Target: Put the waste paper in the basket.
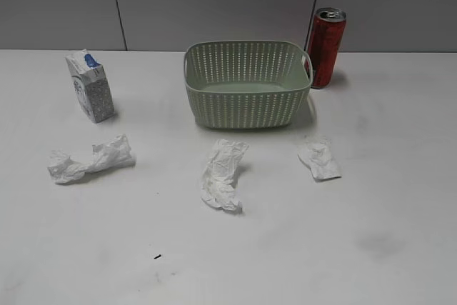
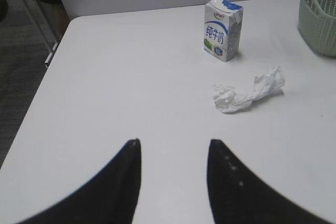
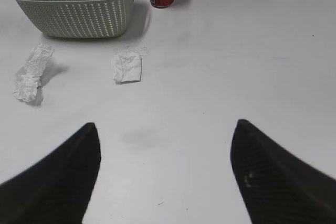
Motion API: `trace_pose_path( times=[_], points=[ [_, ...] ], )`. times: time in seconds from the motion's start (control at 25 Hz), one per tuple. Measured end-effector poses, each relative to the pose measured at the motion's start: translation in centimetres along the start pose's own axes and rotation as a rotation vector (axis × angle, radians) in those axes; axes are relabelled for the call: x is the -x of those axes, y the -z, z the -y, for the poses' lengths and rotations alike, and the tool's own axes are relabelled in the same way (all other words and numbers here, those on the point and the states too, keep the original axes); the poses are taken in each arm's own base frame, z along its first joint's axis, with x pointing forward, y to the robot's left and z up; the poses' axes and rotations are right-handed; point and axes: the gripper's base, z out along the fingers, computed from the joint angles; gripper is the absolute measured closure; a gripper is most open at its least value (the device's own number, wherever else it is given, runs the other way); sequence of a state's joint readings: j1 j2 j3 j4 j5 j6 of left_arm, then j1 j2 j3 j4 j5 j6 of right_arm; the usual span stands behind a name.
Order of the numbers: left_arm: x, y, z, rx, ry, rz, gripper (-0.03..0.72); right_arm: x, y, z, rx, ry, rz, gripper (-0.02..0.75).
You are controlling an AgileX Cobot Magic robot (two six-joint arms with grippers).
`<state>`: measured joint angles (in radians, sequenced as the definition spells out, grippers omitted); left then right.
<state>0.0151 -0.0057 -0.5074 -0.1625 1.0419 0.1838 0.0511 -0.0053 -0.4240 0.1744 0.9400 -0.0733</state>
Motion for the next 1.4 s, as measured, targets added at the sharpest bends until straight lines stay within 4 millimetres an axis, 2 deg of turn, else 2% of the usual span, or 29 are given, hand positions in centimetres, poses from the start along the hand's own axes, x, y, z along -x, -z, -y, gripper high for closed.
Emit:
trace_pose_path(
  times=[0.84,1.4],
  points=[
    [0.0,0.0,0.0,0.0,0.0,0.0,0.386,0.0,0.0,0.0,0.0,0.0,0.0,0.152],
    [0.0,0.0,0.0,0.0,0.0,0.0,0.421,-0.04,-0.04,0.02,-0.001,0.002,-0.002,0.152]
  ],
)
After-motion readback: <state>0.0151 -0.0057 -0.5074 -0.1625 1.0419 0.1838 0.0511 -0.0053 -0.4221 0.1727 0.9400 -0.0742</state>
